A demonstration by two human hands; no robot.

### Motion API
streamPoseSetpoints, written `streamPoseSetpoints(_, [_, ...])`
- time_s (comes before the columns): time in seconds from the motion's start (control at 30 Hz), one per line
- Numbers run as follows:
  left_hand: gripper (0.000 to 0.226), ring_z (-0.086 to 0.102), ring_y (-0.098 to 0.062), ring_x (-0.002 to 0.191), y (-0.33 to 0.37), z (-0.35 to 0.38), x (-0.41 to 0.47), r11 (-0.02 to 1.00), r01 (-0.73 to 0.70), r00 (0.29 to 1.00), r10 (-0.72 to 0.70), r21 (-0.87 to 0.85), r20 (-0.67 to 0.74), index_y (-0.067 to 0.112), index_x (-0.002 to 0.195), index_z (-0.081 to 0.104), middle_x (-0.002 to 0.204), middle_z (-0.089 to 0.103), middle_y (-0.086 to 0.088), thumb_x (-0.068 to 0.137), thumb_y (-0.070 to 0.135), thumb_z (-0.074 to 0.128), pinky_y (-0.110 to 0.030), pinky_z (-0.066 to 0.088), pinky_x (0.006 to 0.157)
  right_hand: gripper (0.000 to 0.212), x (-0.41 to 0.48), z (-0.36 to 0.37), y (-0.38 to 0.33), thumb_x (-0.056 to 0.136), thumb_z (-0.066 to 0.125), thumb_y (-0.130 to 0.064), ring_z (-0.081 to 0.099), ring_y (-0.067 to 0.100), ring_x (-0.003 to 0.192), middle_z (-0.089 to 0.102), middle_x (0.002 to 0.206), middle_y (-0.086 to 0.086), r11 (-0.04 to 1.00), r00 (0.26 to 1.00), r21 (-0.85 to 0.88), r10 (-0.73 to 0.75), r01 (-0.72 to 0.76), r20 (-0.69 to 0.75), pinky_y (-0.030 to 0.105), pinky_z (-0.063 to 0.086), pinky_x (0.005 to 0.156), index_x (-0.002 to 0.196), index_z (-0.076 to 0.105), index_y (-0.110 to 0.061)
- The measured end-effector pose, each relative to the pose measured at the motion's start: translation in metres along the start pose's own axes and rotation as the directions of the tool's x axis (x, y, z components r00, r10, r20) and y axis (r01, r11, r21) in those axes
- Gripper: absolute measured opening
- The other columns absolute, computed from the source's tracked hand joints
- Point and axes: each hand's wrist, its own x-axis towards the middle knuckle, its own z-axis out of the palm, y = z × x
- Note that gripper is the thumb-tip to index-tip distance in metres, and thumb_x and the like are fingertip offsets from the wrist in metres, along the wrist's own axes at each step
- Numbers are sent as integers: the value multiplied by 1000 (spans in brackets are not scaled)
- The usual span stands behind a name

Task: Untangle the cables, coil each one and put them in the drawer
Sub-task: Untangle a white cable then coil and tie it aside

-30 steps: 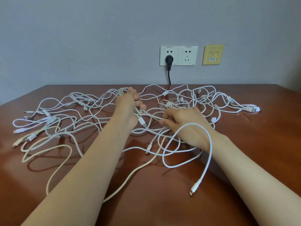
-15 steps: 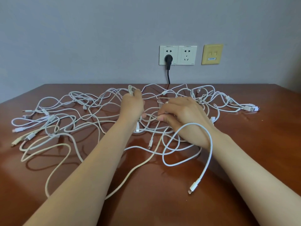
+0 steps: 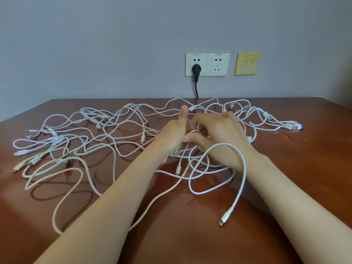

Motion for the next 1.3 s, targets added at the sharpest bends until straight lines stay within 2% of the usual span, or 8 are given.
streamPoseSetpoints(0.13, [78, 34, -10, 33, -2, 5, -3, 992, 16, 984, 5, -123, 176, 7, 79, 55, 47, 43, 0, 86, 69, 9, -19, 29, 40, 46, 0, -11, 5, 72, 66, -54, 36, 8, 56, 42, 58, -11, 978, 979, 41, 201, -203, 44, 27, 18, 68, 81, 37, -19])
streamPoseSetpoints(0.27, [80, 25, -4, 32, 0, 5, -9, 990, -20, 920, 73, -140, 384, 6, 98, 58, 51, 36, 3, 72, 75, 27, -13, 23, 37, 27, -1, -10, 11, 88, 54, -36, 32, 16, 59, 37, 61, -13, 985, 977, 1, 173, -175, 122, 29, 19, 70, 89, 33, -20])
streamPoseSetpoints(0.4, [37, 22, -6, 39, -3, 1, -13, 994, -41, 885, 85, -104, 457, 17, 69, 42, 49, 30, 5, 85, 47, 55, -15, 19, 39, 18, 1, -12, 18, 88, 55, -27, 38, 4, 55, 42, 59, -12, 980, 966, 90, 155, -176, 205, 30, 23, 60, 86, 39, -19])
streamPoseSetpoints(0.57, [29, 21, -6, 35, -6, -1, -10, 994, -14, 876, 63, -105, 479, 17, 71, 38, 44, 28, 6, 94, 27, 52, -14, 21, 37, 26, 2, -8, 26, 87, 56, -14, 44, 5, 60, 49, 65, -12, 951, 960, 230, 153, -208, 234, 27, 31, 62, 73, 40, -30])
streamPoseSetpoints(0.73, [31, 40, -7, 31, -5, 0, -12, 986, -72, 913, 126, -151, 388, 11, 73, 47, 37, 32, 9, 99, 26, 43, -16, 37, 38, 21, 1, -7, 27, 89, 53, -8, 49, 5, 64, 56, 69, -11, 921, 964, 312, 175, -232, 200, 28, 38, 66, 82, 47, -27])
streamPoseSetpoints(0.93, [30, 22, -7, 31, 1, -4, -10, 951, -59, 970, 126, -303, 209, 18, 75, 58, 41, 26, 6, 99, 26, 43, -12, 19, 37, 8, -1, -5, 28, 95, 47, -28, 51, 20, 64, 57, 65, -2, 942, 973, 263, 171, -209, 157, 38, 42, 68, 89, 48, -23])
streamPoseSetpoints(1.17, [32, 27, -12, 30, -1, -12, -1, 981, -83, 997, 82, -177, -15, 12, 72, 51, 42, 35, 2, 98, 30, 46, -20, 25, 41, 3, -1, -4, 29, 88, 49, -16, 49, 31, 73, 45, 58, -5, 975, 960, -27, 224, -223, 167, 32, 32, 64, 89, 47, -17])
streamPoseSetpoints(1.3, [34, 28, -11, 28, -3, -11, -1, 981, -64, 997, 57, -186, -43, 13, 71, 52, 40, 36, 4, 98, 31, 44, -21, 26, 41, 28, 0, -9, 23, 79, 43, -24, 55, 29, 83, 58, 77, 1, 962, 942, -24, 273, -273, 194, 33, 38, 69, 100, 61, -17])
